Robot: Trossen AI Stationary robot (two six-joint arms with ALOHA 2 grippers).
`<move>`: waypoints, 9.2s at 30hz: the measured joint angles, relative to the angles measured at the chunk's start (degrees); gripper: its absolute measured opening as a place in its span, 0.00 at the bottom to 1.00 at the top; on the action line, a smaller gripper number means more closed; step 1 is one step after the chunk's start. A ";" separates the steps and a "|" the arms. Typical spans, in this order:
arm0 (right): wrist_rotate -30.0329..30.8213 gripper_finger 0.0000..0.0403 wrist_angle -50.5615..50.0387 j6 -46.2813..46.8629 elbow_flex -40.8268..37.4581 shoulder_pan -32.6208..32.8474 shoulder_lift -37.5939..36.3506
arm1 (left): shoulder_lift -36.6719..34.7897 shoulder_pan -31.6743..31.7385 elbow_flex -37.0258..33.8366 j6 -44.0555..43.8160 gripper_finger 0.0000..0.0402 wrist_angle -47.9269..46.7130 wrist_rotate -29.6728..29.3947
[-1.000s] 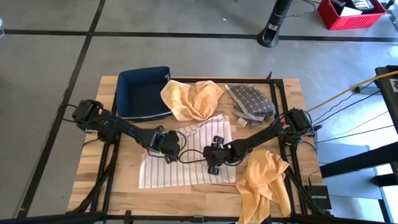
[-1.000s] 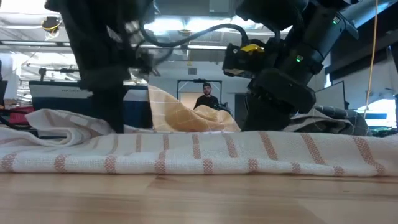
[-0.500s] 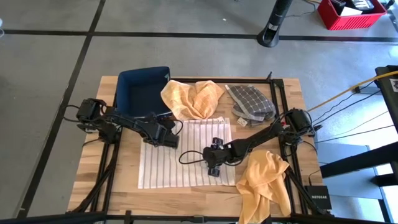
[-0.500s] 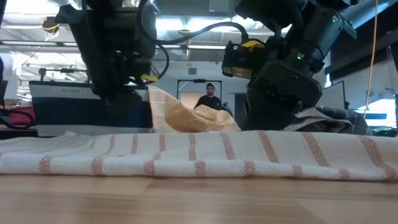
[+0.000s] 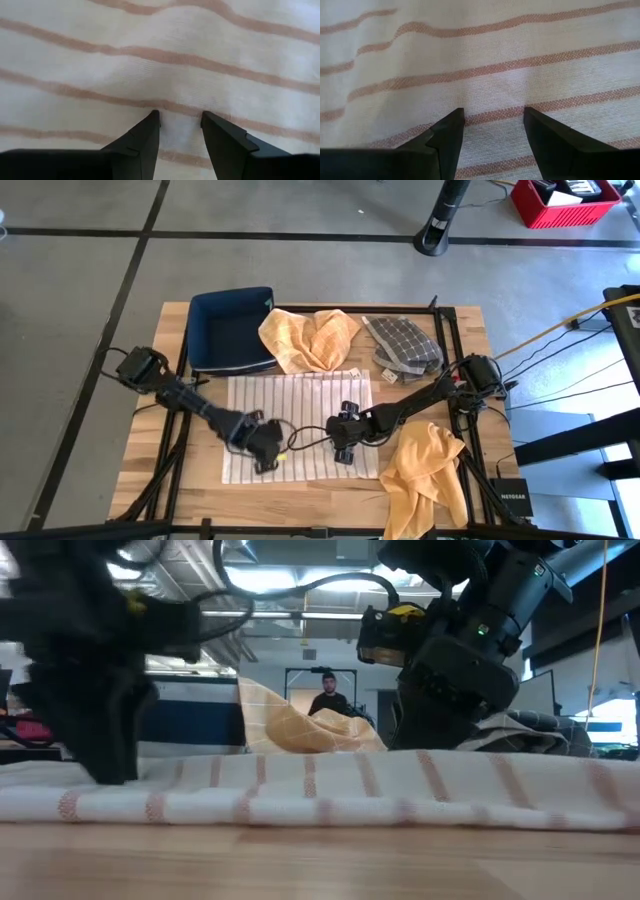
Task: Fold towel
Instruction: Fold the white towel
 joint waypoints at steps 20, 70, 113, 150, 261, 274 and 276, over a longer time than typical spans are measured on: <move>11.58 0.52 -14.03 -2.61 3.77 -0.10 -5.47 | -6.33 -4.64 -1.52 -2.74 0.25 -1.67 -1.14; 6.06 0.52 -20.92 -4.04 2.57 -16.52 -6.49 | 0.09 -5.93 -2.09 -6.15 0.25 -5.91 -2.38; 12.81 0.52 -25.42 12.84 -1.10 16.35 -13.78 | 1.27 12.80 6.03 27.65 0.25 27.06 -1.90; 12.42 0.52 0.89 12.53 -16.72 7.13 -10.48 | 13.89 32.07 9.70 39.37 0.25 35.40 3.12; 11.85 0.52 -20.93 6.76 -12.32 7.19 -14.78 | 9.61 34.11 22.78 46.66 0.42 3.91 3.04; 8.28 0.52 -13.09 -7.41 -11.56 0.33 -18.29 | 0.25 14.86 3.74 19.85 0.37 -9.29 0.21; 5.46 0.52 -10.57 -10.58 -11.47 -1.85 -17.33 | -0.12 13.52 0.70 16.91 0.37 -6.69 -4.00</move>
